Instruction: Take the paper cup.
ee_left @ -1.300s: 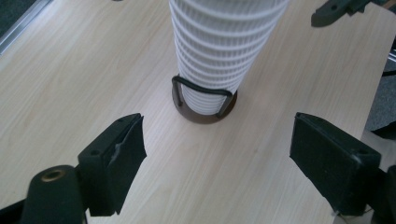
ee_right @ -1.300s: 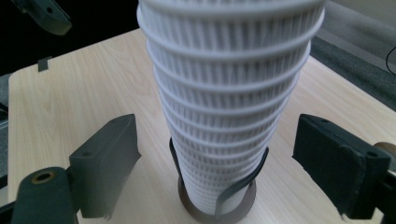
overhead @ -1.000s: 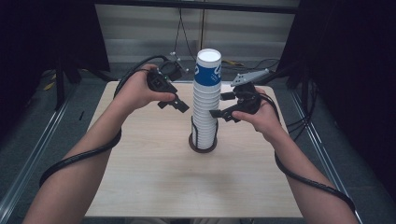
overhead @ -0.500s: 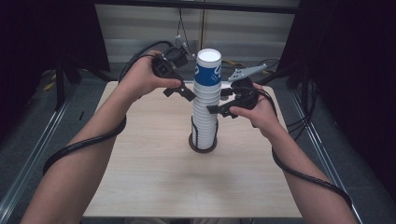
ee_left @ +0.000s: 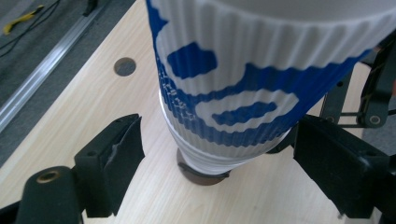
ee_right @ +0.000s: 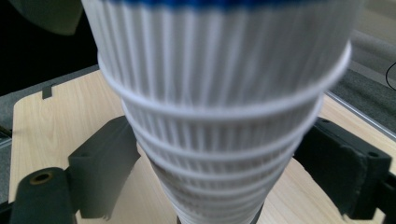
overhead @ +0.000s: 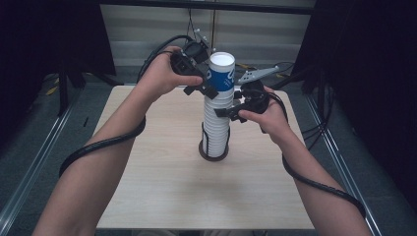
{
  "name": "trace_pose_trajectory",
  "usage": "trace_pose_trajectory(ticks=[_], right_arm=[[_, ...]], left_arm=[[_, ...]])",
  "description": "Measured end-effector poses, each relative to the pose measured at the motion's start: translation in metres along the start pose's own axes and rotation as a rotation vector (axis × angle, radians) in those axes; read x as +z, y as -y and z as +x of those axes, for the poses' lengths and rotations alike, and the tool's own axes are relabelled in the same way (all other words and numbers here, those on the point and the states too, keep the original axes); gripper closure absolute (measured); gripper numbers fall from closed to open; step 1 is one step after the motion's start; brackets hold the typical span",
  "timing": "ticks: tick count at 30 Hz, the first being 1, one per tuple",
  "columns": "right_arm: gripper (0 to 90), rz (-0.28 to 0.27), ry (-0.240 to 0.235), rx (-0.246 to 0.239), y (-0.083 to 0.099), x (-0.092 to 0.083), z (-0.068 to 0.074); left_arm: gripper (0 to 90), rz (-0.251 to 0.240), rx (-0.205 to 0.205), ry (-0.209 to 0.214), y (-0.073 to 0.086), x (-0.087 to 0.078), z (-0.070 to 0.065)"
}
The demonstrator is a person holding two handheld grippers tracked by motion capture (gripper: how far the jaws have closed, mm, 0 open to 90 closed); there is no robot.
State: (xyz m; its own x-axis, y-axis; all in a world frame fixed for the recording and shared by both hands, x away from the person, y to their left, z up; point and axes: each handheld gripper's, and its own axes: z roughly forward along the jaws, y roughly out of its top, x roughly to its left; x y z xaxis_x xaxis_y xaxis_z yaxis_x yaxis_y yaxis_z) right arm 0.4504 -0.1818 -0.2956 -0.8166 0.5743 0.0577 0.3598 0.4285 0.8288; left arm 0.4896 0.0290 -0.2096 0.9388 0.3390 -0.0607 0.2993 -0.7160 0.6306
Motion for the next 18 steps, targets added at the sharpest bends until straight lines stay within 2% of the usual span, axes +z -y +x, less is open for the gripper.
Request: trace_pose_trajectory(ticks=[6,9,11,18], right_arm=[[11.4,0.002,0.011,-0.013,-0.0036,-0.0015,0.002],[11.4,-0.009,0.008,0.005,-0.0041,-0.002,0.0018],[11.9,-0.04,0.016,0.029,-0.005,-0.002,0.0027],[11.5,-0.063,0.025,0.054,-0.0069,0.0006,0.0043]], left_arm=[[15.9,-0.007,0.011,0.012,-0.0009,0.002,-0.0023],[15.8,-0.012,0.005,0.008,-0.0016,0.0026,-0.0023],[16.0,-0.01,0.007,0.009,-0.0019,0.0038,-0.002],[16.1,-0.008,0.006,0.003,-0.0026,0.0045,-0.0038]])
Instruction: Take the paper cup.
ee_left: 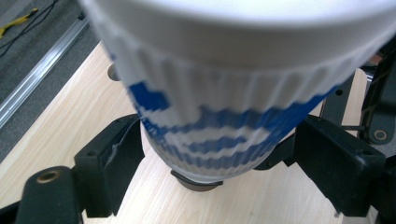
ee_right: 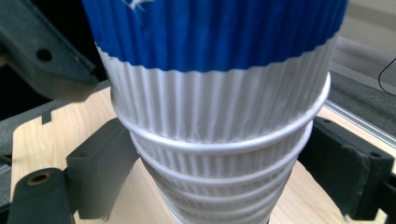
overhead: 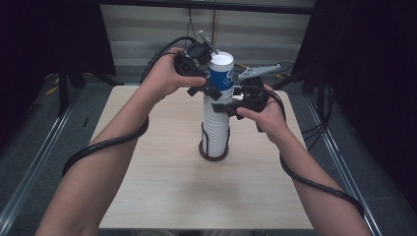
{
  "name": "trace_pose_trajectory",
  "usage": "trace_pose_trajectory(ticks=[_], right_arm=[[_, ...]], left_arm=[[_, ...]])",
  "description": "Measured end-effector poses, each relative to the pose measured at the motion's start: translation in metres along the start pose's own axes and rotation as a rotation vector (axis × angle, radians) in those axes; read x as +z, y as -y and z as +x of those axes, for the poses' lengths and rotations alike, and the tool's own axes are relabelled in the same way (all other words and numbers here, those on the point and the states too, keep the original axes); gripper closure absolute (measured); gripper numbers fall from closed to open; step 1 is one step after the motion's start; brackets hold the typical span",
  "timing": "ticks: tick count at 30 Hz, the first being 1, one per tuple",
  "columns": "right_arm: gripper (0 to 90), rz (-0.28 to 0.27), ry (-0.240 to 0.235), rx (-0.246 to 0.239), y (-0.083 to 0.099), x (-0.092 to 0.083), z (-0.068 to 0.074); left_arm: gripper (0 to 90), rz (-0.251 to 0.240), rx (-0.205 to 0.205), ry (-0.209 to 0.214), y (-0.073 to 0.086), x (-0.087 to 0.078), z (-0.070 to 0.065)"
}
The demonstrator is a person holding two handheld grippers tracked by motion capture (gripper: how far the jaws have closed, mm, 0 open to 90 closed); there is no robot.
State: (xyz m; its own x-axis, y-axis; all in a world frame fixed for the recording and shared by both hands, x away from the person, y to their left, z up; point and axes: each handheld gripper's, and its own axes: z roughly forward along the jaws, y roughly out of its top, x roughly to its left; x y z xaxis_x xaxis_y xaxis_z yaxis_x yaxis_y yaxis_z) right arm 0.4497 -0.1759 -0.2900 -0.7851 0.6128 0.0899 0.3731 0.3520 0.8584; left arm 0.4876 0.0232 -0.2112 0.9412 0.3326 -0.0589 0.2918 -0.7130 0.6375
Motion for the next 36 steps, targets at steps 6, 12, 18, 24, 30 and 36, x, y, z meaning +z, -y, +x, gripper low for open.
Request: trace_pose_trajectory(ticks=[6,12,18,24,30,36], right_arm=[[12.4,0.001,0.006,-0.02,0.0,0.001,0.0],[12.5,0.0,0.007,-0.019,0.0,0.001,0.001],[12.6,0.0,0.006,-0.024,0.001,0.0,0.001],[12.6,-0.008,0.001,-0.027,0.002,-0.001,0.0],[12.6,-0.007,0.005,-0.023,0.002,0.0,0.0],[12.6,-0.008,0.005,-0.024,0.001,0.001,0.0]], left_arm=[[16.1,-0.057,-0.013,-0.008,-0.003,0.0,-0.001],[17.9,-0.068,-0.005,-0.027,-0.007,0.003,-0.003],[19.2,-0.079,-0.002,-0.042,-0.011,0.0,-0.005],[20.4,-0.154,-0.033,-0.033,-0.015,-0.017,-0.006],[20.4,-0.146,-0.048,-0.029,-0.017,-0.025,-0.005],[20.4,-0.133,-0.044,-0.042,-0.019,-0.029,-0.006]])
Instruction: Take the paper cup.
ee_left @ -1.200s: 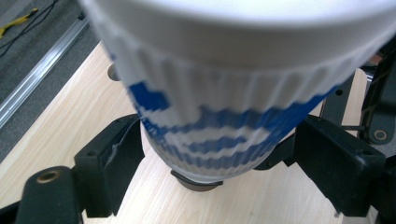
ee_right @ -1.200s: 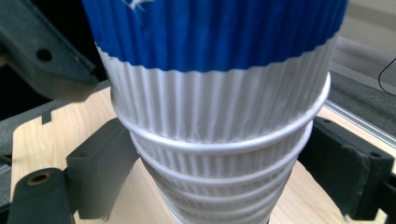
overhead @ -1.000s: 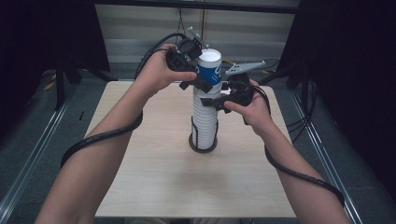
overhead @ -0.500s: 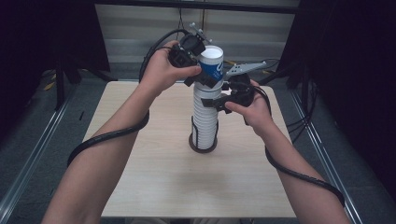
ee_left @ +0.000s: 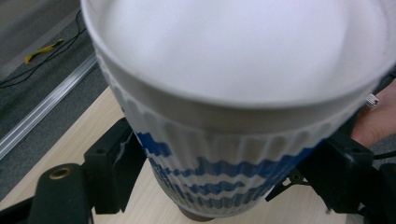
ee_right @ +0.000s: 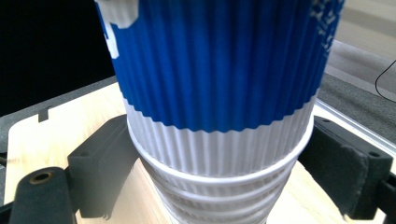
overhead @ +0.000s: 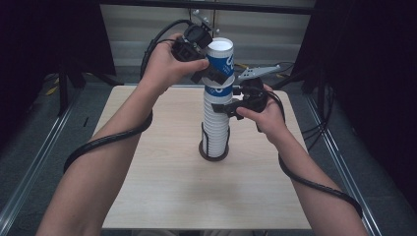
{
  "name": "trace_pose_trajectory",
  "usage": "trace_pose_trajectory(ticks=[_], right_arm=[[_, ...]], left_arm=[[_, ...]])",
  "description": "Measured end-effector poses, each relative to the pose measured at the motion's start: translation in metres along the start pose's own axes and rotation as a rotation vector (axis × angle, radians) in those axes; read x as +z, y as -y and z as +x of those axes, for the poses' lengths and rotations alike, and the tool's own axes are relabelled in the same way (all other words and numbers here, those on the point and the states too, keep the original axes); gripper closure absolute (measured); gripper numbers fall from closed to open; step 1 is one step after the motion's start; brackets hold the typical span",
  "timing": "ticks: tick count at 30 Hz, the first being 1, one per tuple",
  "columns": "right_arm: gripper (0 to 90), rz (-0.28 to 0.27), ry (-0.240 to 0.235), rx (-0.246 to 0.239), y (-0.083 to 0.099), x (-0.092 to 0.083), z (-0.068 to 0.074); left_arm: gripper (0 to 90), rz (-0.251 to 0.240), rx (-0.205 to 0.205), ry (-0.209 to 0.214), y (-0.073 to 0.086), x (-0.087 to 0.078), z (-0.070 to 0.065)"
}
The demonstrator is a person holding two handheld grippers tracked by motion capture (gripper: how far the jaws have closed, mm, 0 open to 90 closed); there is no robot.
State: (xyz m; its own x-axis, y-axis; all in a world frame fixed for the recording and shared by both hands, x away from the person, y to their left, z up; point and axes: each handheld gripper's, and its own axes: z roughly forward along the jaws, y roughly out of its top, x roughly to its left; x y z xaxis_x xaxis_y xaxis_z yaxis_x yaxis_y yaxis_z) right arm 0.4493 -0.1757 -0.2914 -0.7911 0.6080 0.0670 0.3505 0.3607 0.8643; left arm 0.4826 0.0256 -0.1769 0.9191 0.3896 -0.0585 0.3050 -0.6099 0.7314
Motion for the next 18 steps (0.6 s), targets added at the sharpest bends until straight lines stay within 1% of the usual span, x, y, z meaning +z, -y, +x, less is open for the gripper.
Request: trace_pose_trajectory(ticks=[1,4,7,14,16,18], right_arm=[[12.6,0.003,0.001,0.001,-0.0004,0.0,-0.0001],[12.7,0.004,0.001,-0.001,-0.0004,-0.0001,-0.0001],[12.6,0.005,0.001,-0.002,-0.0005,-0.0001,0.0],[12.6,0.004,0.001,-0.005,-0.0005,0.0002,-0.0002],[12.6,0.004,0.001,-0.005,-0.0005,0.0001,-0.0003],[12.6,0.006,0.001,-0.003,-0.0007,0.0001,-0.0001]], left_arm=[[20.4,0.009,0.001,0.0,-0.0006,-0.0004,0.0013],[20.5,0.009,0.005,-0.004,-0.0006,0.0004,0.0013],[20.4,0.012,-0.005,-0.002,0.0007,0.0026,0.0016],[20.4,0.006,-0.004,-0.005,0.0004,0.0018,0.0023],[20.4,0.002,-0.003,-0.004,0.0008,0.0015,0.002],[20.4,-0.021,-0.014,-0.006,0.0012,-0.0007,0.0026]])
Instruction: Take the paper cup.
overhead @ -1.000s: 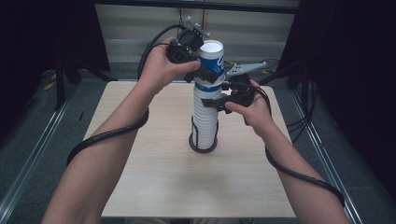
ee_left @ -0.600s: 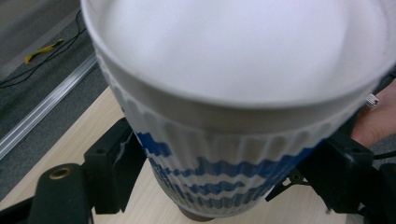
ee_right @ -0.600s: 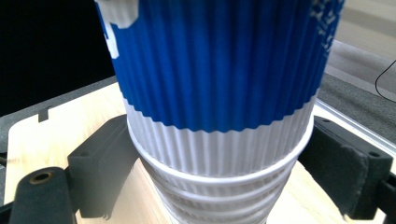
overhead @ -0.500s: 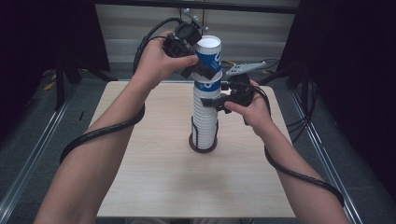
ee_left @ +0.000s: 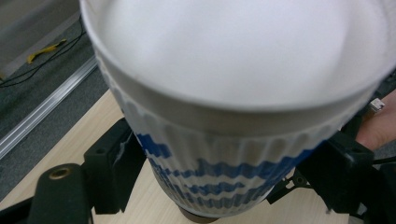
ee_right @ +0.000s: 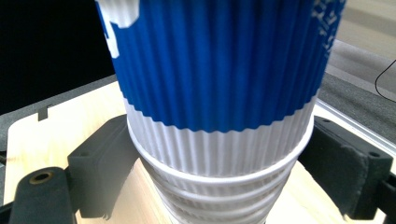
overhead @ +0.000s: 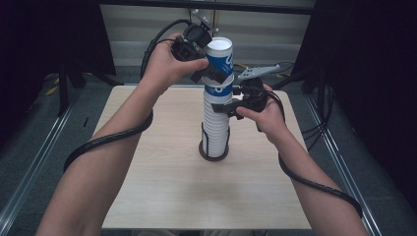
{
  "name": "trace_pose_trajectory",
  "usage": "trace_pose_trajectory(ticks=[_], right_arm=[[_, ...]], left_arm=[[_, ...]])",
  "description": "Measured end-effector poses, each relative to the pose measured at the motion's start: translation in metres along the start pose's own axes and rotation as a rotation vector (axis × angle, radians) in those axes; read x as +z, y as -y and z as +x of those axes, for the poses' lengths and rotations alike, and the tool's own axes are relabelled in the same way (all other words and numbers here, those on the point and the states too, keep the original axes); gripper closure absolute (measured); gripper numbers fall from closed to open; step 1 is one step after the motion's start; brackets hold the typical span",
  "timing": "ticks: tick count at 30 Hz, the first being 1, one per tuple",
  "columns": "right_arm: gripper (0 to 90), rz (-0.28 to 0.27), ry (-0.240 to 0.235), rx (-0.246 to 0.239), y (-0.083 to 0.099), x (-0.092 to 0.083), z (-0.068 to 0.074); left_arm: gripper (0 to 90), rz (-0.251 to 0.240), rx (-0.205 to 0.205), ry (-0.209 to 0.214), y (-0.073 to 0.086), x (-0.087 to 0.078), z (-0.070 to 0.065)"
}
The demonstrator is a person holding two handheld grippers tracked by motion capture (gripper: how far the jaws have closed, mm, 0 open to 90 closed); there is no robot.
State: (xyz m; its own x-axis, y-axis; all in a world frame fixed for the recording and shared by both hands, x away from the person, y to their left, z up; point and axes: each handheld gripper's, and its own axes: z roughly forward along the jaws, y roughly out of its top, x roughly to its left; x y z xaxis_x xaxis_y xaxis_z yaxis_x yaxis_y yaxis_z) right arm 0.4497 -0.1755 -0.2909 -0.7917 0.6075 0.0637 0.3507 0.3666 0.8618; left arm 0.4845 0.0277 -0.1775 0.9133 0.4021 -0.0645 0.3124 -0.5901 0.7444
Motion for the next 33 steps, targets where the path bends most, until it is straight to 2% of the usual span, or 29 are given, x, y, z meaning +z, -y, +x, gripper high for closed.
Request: trace_pose_trajectory(ticks=[4,11,17,21,33], right_arm=[[12.6,-0.005,-0.002,0.002,0.001,0.0,0.0],[12.6,-0.005,-0.003,0.003,0.001,0.0,0.0],[12.6,-0.005,-0.003,0.003,0.001,0.0,0.0],[12.6,-0.004,-0.002,0.002,0.001,0.0,0.0],[12.7,-0.008,-0.003,0.003,0.001,0.001,0.0]], left_arm=[[20.3,-0.022,-0.012,0.002,0.001,-0.001,0.0],[20.3,-0.028,-0.006,-0.002,0.002,-0.003,0.0],[20.1,-0.053,-0.007,-0.007,0.002,-0.006,0.0],[20.1,-0.081,-0.028,-0.002,0.003,-0.008,0.001],[20.1,-0.1,-0.019,-0.016,0.0,-0.016,0.0]])
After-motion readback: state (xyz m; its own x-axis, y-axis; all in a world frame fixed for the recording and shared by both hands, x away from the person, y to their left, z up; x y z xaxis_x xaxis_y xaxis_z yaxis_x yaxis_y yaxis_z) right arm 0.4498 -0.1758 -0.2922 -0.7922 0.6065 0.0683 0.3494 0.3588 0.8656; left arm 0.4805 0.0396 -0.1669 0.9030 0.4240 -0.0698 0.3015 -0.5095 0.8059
